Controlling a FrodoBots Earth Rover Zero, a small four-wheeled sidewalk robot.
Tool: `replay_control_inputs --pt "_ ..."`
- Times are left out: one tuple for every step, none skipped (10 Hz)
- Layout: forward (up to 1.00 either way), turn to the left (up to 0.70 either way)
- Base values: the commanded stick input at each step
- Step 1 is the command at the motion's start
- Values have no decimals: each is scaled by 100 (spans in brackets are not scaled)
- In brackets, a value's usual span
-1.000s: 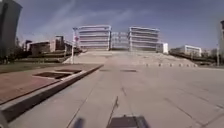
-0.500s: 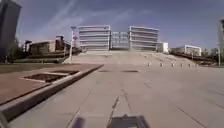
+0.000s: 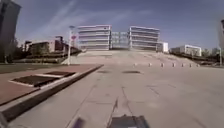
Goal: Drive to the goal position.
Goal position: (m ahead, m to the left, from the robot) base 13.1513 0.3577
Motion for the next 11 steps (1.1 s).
replay_control_inputs --pt "70 0" --pt "70 0" --pt "70 0" --pt "70 0" --pt "70 0" --pt "70 0" --pt "70 0" --pt "70 0" --pt "70 0" --pt "70 0" --pt "70 0"
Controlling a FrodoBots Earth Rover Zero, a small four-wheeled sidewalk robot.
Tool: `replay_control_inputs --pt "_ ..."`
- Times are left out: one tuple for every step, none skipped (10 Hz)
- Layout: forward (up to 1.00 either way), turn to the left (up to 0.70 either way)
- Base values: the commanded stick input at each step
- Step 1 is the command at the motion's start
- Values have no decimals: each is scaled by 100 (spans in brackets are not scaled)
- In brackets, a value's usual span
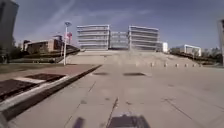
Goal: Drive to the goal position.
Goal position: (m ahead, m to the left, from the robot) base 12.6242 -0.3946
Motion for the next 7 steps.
replay_control_inputs --pt "70 0" --pt "70 0" --pt "70 0" --pt "70 0" --pt "70 0" --pt "70 0" --pt "70 0"
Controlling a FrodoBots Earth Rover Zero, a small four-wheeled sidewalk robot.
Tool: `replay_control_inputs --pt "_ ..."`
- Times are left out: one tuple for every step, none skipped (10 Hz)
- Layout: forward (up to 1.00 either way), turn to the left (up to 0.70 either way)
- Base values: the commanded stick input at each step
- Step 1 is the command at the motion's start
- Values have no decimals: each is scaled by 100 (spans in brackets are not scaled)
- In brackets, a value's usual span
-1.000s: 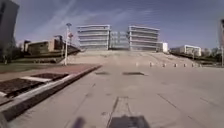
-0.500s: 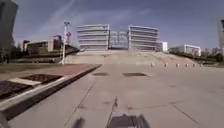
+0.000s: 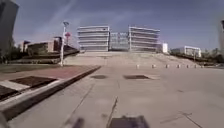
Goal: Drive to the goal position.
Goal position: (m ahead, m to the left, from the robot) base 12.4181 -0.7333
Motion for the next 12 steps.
replay_control_inputs --pt "70 0" --pt "70 0" --pt "70 0" --pt "70 0" --pt "70 0" --pt "70 0" --pt "70 0" --pt "70 0" --pt "70 0" --pt "70 0" --pt "70 0" --pt "70 0"
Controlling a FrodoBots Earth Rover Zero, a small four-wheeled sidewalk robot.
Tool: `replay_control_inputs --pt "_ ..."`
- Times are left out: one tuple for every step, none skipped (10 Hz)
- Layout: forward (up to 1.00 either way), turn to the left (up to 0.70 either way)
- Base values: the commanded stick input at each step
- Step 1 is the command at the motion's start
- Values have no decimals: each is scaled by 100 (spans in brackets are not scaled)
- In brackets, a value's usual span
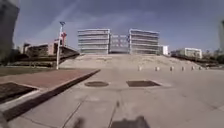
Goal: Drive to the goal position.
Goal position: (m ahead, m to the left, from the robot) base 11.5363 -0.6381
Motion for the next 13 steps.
replay_control_inputs --pt "70 0" --pt "70 0" --pt "70 0" --pt "70 0" --pt "70 0" --pt "70 0" --pt "70 0" --pt "70 0" --pt "70 0" --pt "70 0" --pt "70 0" --pt "70 0" --pt "70 0"
